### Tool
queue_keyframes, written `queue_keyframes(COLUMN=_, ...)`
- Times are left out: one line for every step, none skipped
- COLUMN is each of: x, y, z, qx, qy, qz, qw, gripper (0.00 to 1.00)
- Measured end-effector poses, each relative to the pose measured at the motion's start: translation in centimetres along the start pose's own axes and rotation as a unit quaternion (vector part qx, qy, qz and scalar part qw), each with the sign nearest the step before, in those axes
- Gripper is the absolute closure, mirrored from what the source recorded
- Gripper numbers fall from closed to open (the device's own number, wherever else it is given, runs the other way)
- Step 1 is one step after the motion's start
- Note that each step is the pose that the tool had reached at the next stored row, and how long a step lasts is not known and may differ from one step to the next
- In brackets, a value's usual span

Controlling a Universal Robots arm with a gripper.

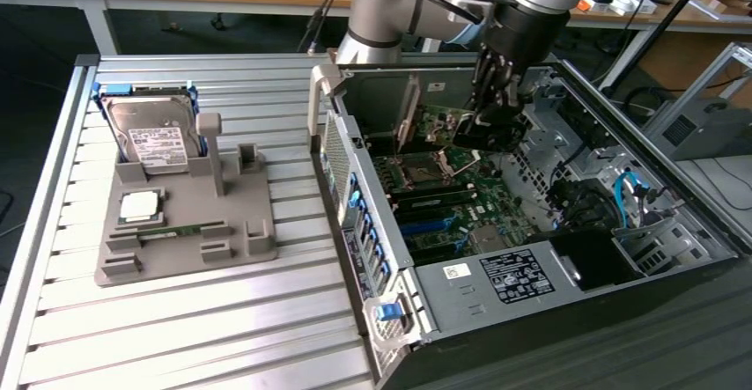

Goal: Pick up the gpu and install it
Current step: 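Insert the gpu into the slot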

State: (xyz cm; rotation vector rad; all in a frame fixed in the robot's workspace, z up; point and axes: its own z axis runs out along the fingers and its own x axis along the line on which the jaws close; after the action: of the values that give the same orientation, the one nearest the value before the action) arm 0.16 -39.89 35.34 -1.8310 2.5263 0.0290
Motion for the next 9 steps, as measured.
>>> queue_keyframes(x=0.00, y=0.00, z=0.00, qx=-0.0001, qy=0.0000, qz=-0.003, qw=1.0000, gripper=0.73)
queue_keyframes(x=0.00, y=0.00, z=0.01, qx=-0.0001, qy=0.0000, qz=-0.005, qw=1.0000, gripper=0.73)
queue_keyframes(x=0.00, y=0.00, z=0.01, qx=-0.0002, qy=0.0000, qz=-0.008, qw=1.0000, gripper=0.73)
queue_keyframes(x=0.00, y=0.00, z=0.01, qx=-0.0003, qy=0.0000, qz=-0.010, qw=0.9999, gripper=0.73)
queue_keyframes(x=0.00, y=0.00, z=0.01, qx=-0.0004, qy=0.0000, qz=-0.013, qw=0.9999, gripper=0.73)
queue_keyframes(x=0.00, y=0.00, z=0.02, qx=-0.0005, qy=0.0000, qz=-0.019, qw=0.9998, gripper=0.73)
queue_keyframes(x=0.00, y=0.00, z=0.02, qx=-0.0006, qy=0.0000, qz=-0.022, qw=0.9998, gripper=0.73)
queue_keyframes(x=0.00, y=0.00, z=0.02, qx=-0.0007, qy=0.0000, qz=-0.025, qw=0.9997, gripper=0.73)
queue_keyframes(x=0.00, y=0.00, z=0.02, qx=-0.0008, qy=0.0001, qz=-0.028, qw=0.9996, gripper=0.73)
